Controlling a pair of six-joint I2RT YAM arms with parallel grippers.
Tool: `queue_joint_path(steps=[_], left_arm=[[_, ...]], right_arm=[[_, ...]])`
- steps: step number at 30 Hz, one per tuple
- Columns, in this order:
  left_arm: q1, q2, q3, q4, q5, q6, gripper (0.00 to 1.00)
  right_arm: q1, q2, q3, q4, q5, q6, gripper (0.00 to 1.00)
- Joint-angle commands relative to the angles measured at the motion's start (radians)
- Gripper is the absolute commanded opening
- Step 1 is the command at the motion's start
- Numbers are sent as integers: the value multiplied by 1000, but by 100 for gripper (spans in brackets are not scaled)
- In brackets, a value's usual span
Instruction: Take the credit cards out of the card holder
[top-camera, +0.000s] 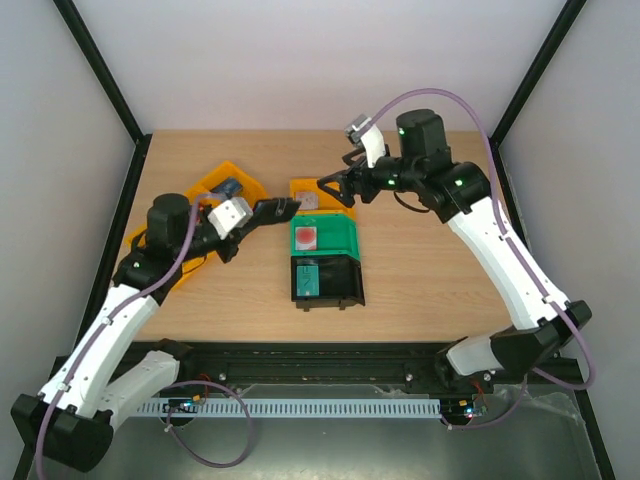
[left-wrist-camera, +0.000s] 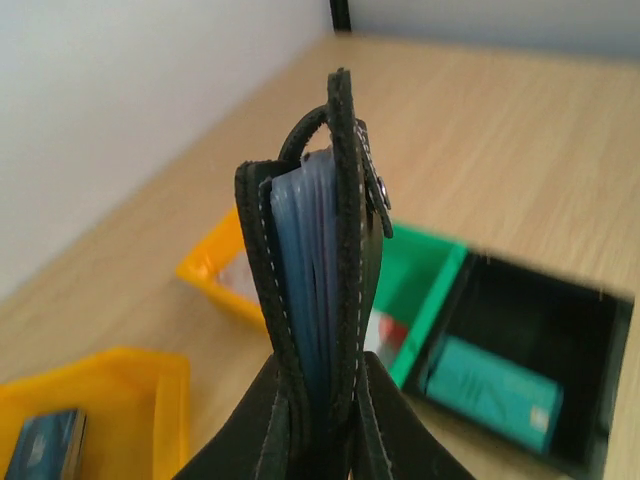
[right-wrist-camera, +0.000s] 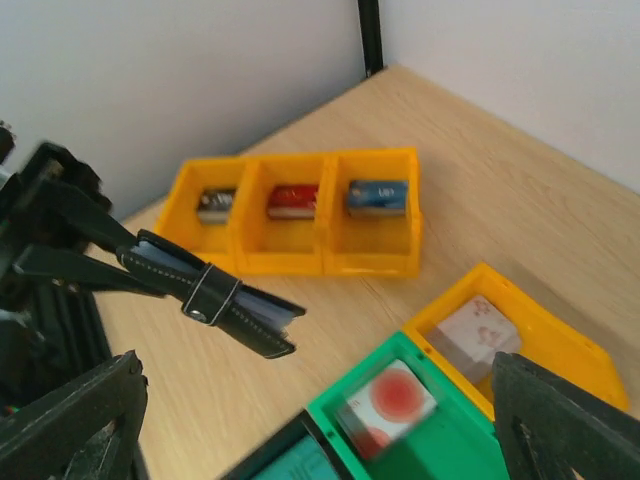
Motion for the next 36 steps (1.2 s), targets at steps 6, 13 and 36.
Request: queue_joint_path(steps=[6,13,36], left_arm=[[-49,57,305,-661,-48,437,2],[-65,123,520,-827,6,477,2],[-84,135,590,-863,150,526,2]], right_arm=[[183,189,300,-171,-9,-243,91],[339,299,429,-173,-83,-324,93],[357,188,181,-109,-194,-278,47]])
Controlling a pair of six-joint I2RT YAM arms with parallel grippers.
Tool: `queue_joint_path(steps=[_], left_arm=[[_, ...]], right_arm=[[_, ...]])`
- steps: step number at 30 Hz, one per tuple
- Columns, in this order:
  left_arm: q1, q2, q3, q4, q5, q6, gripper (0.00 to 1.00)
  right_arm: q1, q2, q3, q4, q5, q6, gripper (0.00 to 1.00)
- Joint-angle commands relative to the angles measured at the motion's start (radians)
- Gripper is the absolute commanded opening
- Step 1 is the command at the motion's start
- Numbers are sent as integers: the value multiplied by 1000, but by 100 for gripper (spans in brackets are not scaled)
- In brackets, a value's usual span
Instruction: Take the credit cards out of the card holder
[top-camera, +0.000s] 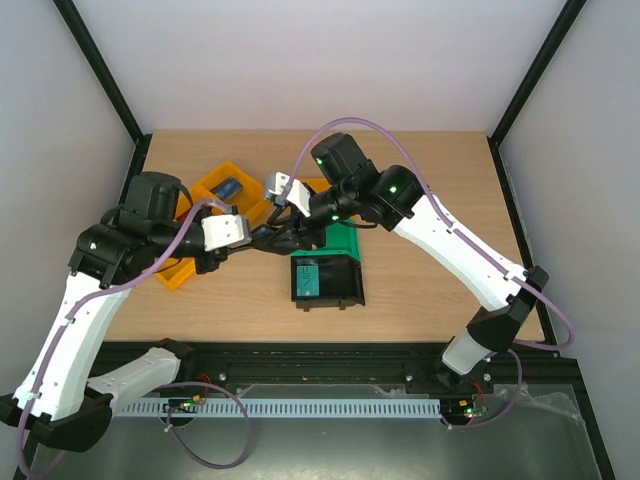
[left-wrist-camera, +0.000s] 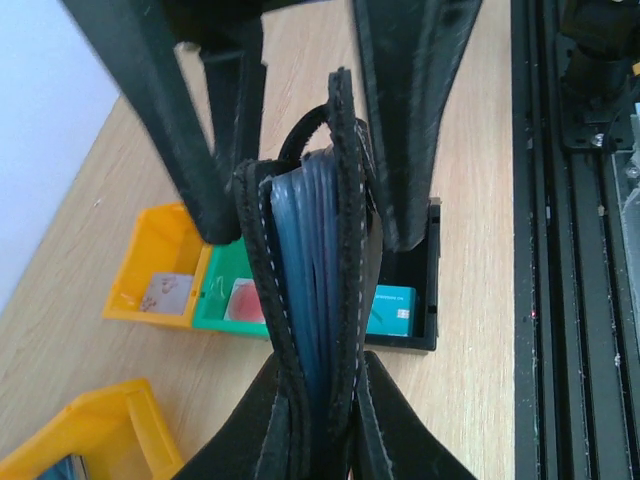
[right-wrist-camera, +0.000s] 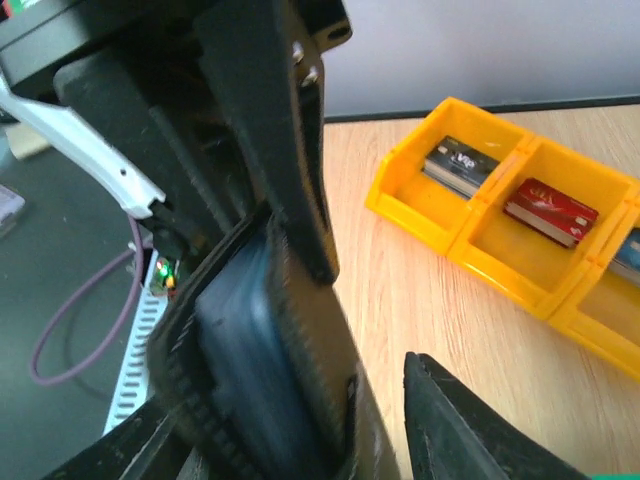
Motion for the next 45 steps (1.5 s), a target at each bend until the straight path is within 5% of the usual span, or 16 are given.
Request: queue_joint_path(steps=[1,5,6,8,9,13,16,23,28,37,40,45], left_arm=[[-7,-1,37,-15,82,33,2],[-7,-5,39,-13,116,35,2],[-6,-21,25,40,125,-1,10],[-4,-76,-39,229,108,-183,66],[-1,-123,-100,368,97,-318,79],[9,-331,-395,923,148,-781,86],[20,-314,-436,1064,217,-937,85],[21,-226,-405,1260,242,-1074,78],[3,-194,-413,1314,239,-1125,21],[-4,-187,-445,1343,241,-1165,2],[-4,-196,-460,1262,12,-1178,2],[-4,-191,-478,1101,-523,-1053,2]], right_arm=[[5,-40,-58,198,-94,119,45],[6,-60,-88,245,-86,145,17],[2,-82,-73,244,-75,152,2],[-17,-129,-104,323,-83,210,2],[-40,-158,-137,398,-119,269,2],[-104,-316,-451,1157,-245,735,2],[-104,-339,-561,1502,-228,956,2],[-98,-314,-530,1437,-223,929,1],[-97,-276,-502,1401,-276,922,2],[-127,-232,-480,1292,-253,854,2],[-173,-240,-477,1183,7,855,44],[-156,-273,-445,950,536,698,50]])
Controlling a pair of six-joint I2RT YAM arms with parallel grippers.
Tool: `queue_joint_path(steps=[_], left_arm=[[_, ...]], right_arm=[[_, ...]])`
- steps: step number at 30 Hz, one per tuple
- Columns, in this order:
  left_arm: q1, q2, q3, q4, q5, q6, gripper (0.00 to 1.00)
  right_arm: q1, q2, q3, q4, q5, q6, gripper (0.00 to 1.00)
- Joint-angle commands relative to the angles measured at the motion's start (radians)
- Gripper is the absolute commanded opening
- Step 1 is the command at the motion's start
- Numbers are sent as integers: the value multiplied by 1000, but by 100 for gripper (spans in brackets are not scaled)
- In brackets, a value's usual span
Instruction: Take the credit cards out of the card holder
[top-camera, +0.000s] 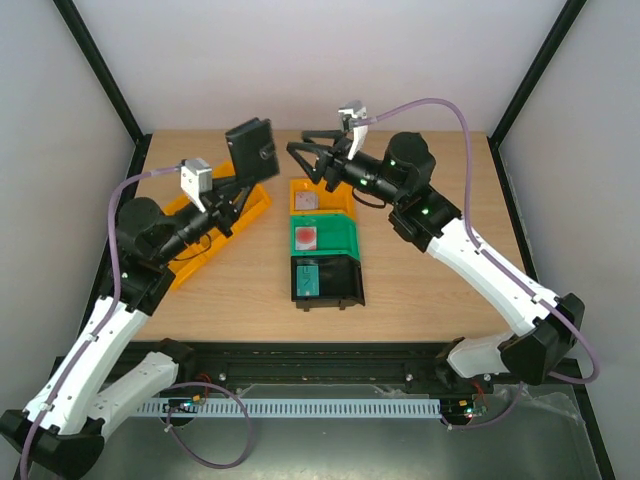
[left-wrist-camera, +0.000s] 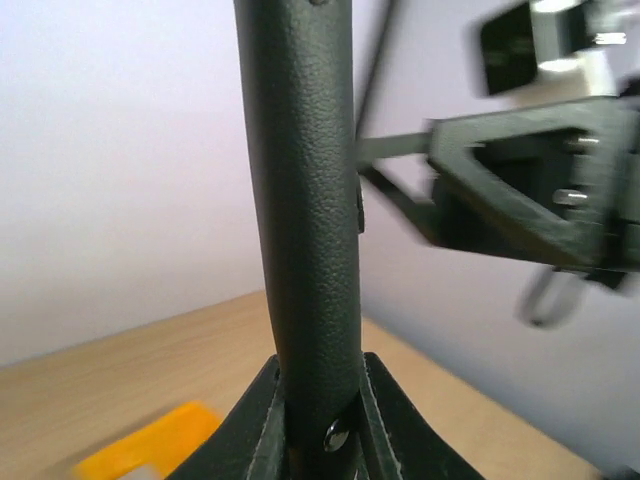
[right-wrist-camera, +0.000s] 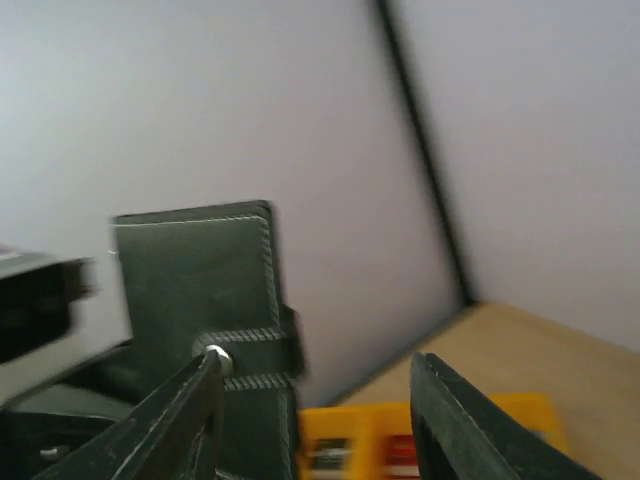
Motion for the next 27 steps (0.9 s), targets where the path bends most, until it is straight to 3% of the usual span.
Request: queue_joint_path(steps=[1,4,7,10,19,27], left_arm=[[1,3,-13,-97,-472,104,2],[-6,11,-16,-103,-502,122,2],[-13,13,-25,-85,-474,122,2],[-20,23,-21,-79,-469,136,2],[-27,32,-6,-66,-460,159,2],[-40,38,-4,-57,-434,184,2]], right_arm=[[52,-14,49,-229,488,-184,50],[193,16,64,-252,640,-312,50],[251,51,65,-177,730,-330,47],[257,122,104,-111,752,-335,44],[256,304,305,-184,691,-402,40],[257,362,361,-247,774,-405,26]])
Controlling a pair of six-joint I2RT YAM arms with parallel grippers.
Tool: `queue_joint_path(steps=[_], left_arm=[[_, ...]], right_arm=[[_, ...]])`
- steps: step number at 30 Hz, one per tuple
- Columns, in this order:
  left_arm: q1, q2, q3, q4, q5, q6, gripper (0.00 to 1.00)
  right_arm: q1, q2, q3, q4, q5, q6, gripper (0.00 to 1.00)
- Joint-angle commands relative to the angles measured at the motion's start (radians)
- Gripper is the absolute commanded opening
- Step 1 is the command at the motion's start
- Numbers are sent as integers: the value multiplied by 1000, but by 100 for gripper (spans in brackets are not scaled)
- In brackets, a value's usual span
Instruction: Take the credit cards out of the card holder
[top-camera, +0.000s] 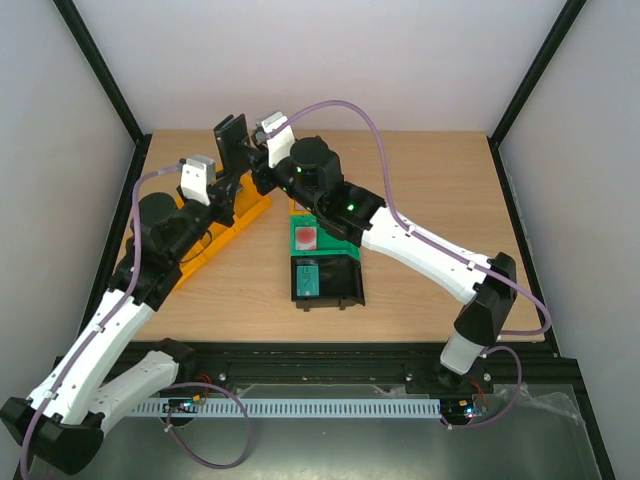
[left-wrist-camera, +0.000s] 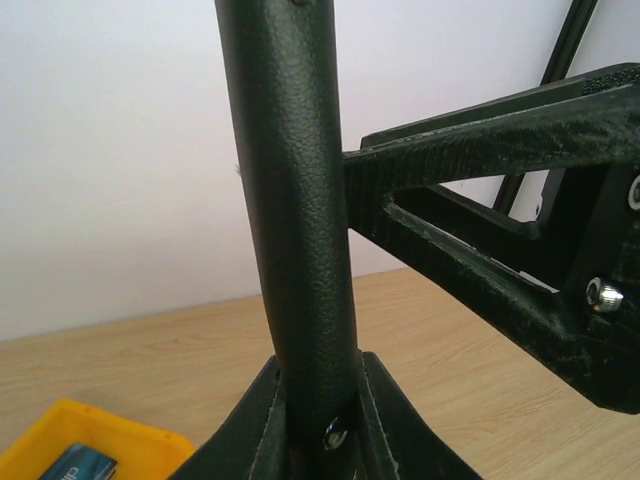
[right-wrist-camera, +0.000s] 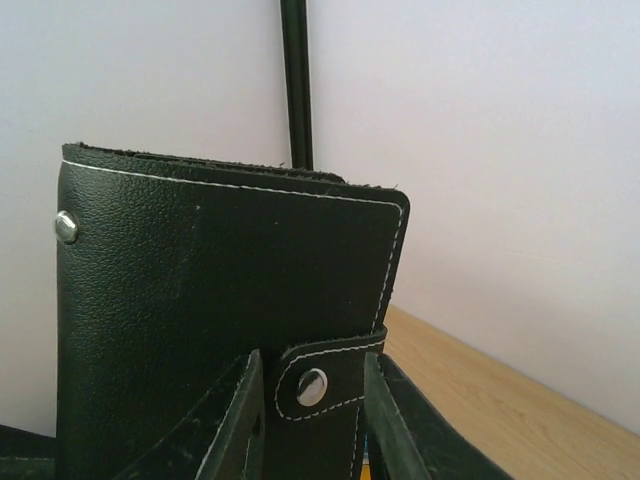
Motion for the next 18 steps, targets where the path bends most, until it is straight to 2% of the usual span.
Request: queue_joint_path(steps=[1,11,18], left_arm=[[-16,-4,18,54,28,37,2],[-34,0,21,66,2,91,2],[-65,3,15,89,-25,159,2]], right_arm=[[0,32,56,-45,76,-18,26],[1,75,95,-156,125,24,20],[1,106,119,-211,86,65,3]])
